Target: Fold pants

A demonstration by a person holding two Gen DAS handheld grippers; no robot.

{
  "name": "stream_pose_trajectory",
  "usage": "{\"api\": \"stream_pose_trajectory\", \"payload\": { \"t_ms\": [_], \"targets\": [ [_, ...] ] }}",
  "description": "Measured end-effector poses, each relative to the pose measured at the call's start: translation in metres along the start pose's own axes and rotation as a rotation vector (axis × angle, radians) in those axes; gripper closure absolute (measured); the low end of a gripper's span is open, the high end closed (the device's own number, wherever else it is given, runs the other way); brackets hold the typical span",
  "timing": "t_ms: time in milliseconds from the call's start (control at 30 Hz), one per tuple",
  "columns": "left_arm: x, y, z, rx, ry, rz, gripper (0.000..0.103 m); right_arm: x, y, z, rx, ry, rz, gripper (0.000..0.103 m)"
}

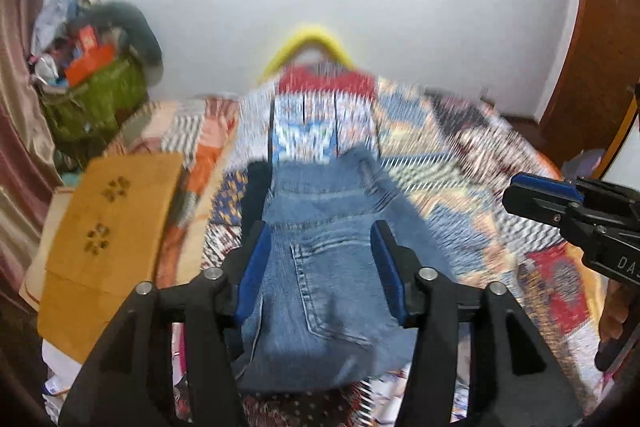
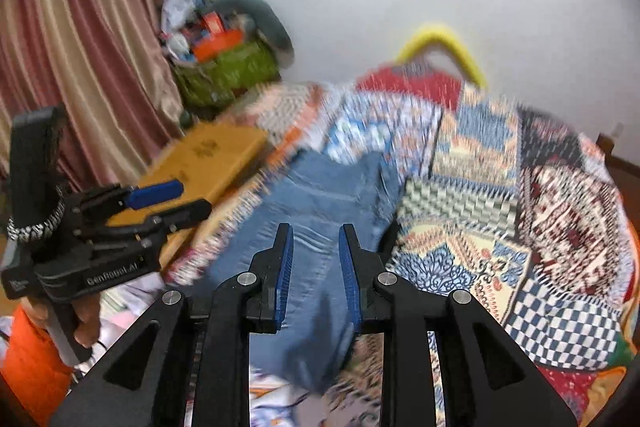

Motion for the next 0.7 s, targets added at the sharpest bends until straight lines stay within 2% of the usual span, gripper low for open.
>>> {"api": "stream_pose_trajectory", "payload": {
  "t_ms": [100, 267, 400, 567, 667, 700],
  "targets": [
    [0.058, -0.014, -0.01, -0.021, -0.094, -0.007, 0.045, 0.045, 0.019, -0.009, 0.024, -0.087, -0.011, 0.081],
    [0.152, -0.035, -0.014, -0.044, -0.266, -0.02, 0.044, 0.131, 0.062, -0.014, 0.077, -0.247, -0.041, 0.081],
    [0.216, -0.051, -0.003, -0.053, -0.375, -0.013, 0.044, 0.182, 0.086, -0.008, 0.117, -0.36, -0.04, 0.082],
    [0.271, -0.066, 0.02, -0.071, -0.478, -0.035, 0.044, 0.232, 0.113, 0.016, 0.173, -0.465, 0.013, 0.081],
    [0.294, -0.072, 0.034, -0.056, -0.521, -0.035, 0.036, 0.244, 0.12, 0.028, 0.18, -0.489, 0.02, 0.081],
    [0.299, -0.071, 0.037, -0.04, -0.533, -0.035, 0.026, 0.247, 0.122, 0.031, 0.18, -0.494, 0.016, 0.078]
  ]
}}
Point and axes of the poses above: each gripper's, at about its wrist camera, not at the fingertips, and x roughly against the way its jaws point, y to its left, z to its underside, the point moved 8 cm from there along -x, roughly the way its jaws point, and after that the axes turned 4 degrees about z, right-handed, at the moved point
